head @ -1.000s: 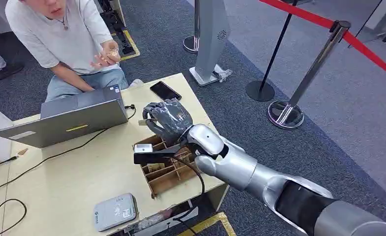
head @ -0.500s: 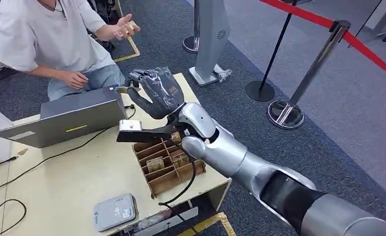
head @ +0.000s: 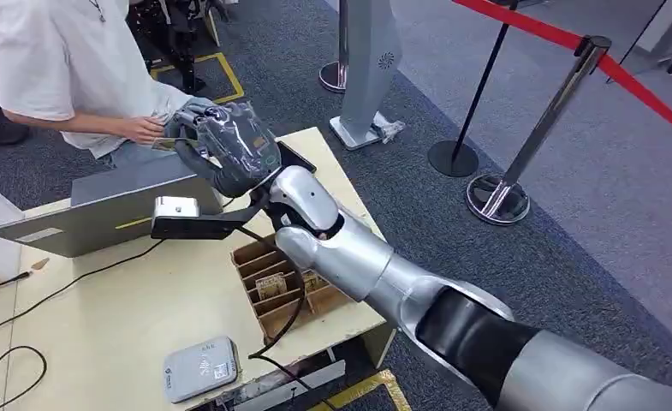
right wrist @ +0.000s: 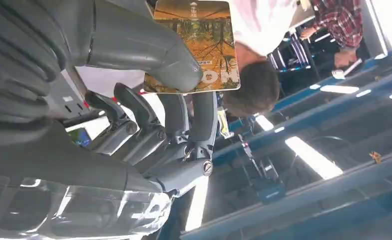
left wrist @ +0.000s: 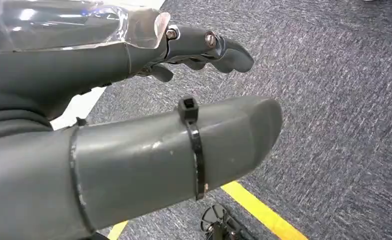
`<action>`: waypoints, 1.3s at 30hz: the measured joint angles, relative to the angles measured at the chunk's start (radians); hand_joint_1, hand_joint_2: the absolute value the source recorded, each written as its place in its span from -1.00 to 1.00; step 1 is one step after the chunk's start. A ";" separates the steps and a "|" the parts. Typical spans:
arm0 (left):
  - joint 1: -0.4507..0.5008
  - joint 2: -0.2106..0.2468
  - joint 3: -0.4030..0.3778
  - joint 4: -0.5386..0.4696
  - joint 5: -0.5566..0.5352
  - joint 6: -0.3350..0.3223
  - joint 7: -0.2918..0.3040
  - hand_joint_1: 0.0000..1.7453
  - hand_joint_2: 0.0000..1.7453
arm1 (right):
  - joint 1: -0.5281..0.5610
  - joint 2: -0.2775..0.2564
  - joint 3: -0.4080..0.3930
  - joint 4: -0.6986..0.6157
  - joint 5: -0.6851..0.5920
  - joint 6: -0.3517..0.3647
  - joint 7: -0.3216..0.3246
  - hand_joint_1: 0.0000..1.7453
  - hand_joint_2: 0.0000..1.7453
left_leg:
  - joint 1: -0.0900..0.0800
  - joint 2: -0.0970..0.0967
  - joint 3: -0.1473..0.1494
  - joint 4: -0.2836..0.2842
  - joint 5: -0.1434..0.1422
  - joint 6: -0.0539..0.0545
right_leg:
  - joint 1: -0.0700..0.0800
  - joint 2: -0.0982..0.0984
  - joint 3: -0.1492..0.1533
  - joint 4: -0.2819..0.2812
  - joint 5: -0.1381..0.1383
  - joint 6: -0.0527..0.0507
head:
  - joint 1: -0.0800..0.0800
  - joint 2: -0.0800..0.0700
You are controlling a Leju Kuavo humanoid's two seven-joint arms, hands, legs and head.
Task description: Pass the card to the sensor for recognition and then transmit it.
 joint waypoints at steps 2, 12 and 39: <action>0.000 0.000 0.000 0.000 -0.002 0.000 0.000 -1.00 -1.00 | -0.009 0.018 0.002 0.029 0.000 -0.001 0.000 1.00 1.00 | 0.000 0.000 0.000 0.000 0.000 0.000 | 0.000 0.000 0.000 0.000 0.000 0.000 | 0.000 0.000; -0.001 0.000 -0.018 0.000 -0.015 0.000 0.022 -1.00 -1.00 | -0.047 0.097 0.012 0.205 0.000 -0.031 -0.014 1.00 1.00 | 0.000 0.000 0.000 0.000 0.000 0.000 | 0.000 0.000 0.000 0.000 0.000 0.000 | 0.000 0.000; -0.002 -0.010 -0.023 0.000 -0.024 0.029 0.052 -1.00 -1.00 | -0.156 0.187 -0.006 0.503 -0.039 -0.135 -0.103 1.00 1.00 | 0.000 0.000 0.000 0.000 0.000 0.000 | 0.000 0.000 0.000 0.000 0.000 0.000 | 0.000 0.000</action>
